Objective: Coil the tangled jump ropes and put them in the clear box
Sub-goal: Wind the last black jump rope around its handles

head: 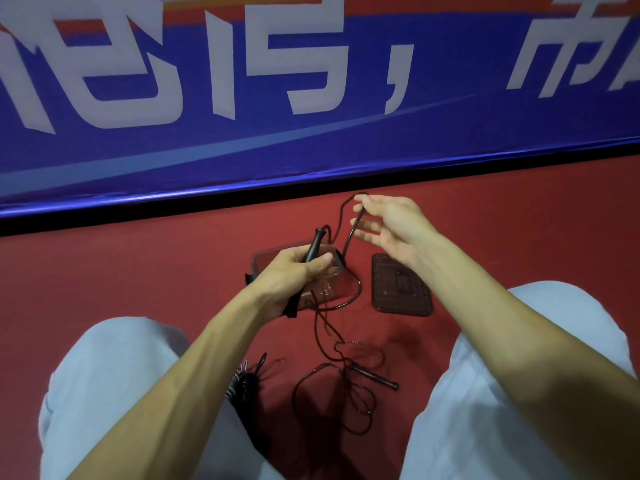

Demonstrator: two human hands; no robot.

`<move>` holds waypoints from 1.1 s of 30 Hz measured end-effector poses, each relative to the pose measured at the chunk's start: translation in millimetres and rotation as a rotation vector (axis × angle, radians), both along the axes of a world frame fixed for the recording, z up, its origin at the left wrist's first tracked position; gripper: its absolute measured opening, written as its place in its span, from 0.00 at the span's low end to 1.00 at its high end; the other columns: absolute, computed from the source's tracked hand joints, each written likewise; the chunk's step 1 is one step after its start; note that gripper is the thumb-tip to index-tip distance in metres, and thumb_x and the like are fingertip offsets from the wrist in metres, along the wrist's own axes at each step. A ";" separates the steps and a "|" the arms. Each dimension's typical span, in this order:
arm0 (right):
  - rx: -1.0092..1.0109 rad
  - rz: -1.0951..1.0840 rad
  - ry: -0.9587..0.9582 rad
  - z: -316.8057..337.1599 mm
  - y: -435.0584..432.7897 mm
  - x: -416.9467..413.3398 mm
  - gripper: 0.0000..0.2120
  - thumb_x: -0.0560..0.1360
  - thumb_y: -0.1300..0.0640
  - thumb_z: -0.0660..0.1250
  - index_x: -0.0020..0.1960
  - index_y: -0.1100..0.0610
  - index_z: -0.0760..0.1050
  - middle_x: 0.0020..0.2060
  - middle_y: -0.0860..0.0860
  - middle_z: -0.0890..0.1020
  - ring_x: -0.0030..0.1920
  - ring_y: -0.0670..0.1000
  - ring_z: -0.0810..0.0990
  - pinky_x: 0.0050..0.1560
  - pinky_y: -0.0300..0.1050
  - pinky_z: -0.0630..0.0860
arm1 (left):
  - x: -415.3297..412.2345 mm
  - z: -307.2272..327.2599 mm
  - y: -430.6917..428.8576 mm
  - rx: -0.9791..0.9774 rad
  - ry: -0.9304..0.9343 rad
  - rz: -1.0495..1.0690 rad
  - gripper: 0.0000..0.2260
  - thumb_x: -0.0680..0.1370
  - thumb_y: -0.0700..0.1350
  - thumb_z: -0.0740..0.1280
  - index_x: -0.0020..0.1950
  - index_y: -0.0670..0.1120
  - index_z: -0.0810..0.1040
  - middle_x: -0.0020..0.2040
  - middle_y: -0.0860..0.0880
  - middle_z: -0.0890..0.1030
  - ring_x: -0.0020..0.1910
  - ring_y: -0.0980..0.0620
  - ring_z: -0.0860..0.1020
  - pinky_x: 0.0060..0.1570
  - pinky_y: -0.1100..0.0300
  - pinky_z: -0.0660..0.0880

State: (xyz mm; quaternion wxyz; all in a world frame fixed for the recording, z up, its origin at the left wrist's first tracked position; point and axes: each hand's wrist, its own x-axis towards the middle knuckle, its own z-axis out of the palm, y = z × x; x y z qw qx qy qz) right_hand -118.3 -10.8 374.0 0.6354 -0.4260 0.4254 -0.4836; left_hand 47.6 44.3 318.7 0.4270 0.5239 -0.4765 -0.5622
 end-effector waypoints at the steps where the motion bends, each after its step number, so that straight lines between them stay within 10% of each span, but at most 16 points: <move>1: -0.002 0.023 -0.005 0.0 1.0 1.4 0.11 0.80 0.63 0.61 0.60 0.66 0.75 0.41 0.53 0.79 0.38 0.51 0.80 0.33 0.42 0.79 | -1.1 0.8 0.7 -0.025 0.001 -0.024 0.09 0.80 0.41 0.65 0.58 0.43 0.81 0.56 0.42 0.83 0.56 0.47 0.81 0.62 0.50 0.74; 11: 0.009 0.005 -0.032 -4.4 -3.6 1.0 0.11 0.80 0.60 0.63 0.58 0.65 0.75 0.42 0.55 0.79 0.38 0.52 0.80 0.35 0.43 0.79 | -9.3 12.2 11.7 -0.148 0.031 -0.120 0.04 0.79 0.39 0.67 0.50 0.38 0.79 0.44 0.43 0.84 0.43 0.51 0.83 0.43 0.63 0.79; 16: -0.095 0.071 0.428 -12.5 0.7 4.3 0.19 0.83 0.48 0.55 0.56 0.62 0.76 0.40 0.54 0.80 0.34 0.51 0.78 0.33 0.43 0.79 | -8.7 19.1 9.6 -0.231 0.108 0.190 0.05 0.77 0.36 0.68 0.41 0.41 0.78 0.35 0.49 0.84 0.33 0.55 0.82 0.35 0.64 0.79; 22: -0.154 0.470 0.645 -22.8 8.9 10.6 0.16 0.80 0.48 0.61 0.49 0.61 0.79 0.43 0.54 0.83 0.40 0.48 0.81 0.50 0.47 0.79 | 4.7 22.1 3.4 -0.321 0.115 0.413 0.09 0.76 0.38 0.71 0.35 0.44 0.79 0.37 0.46 0.84 0.39 0.50 0.83 0.43 0.57 0.80; 33: -0.205 0.438 0.515 -20.3 14.7 14.7 0.03 0.81 0.60 0.60 0.50 0.60 0.70 0.37 0.58 0.80 0.34 0.57 0.84 0.35 0.50 0.82 | 10.7 25.6 -0.2 -0.287 0.354 0.471 0.05 0.79 0.39 0.67 0.43 0.41 0.75 0.42 0.42 0.83 0.44 0.47 0.84 0.43 0.59 0.82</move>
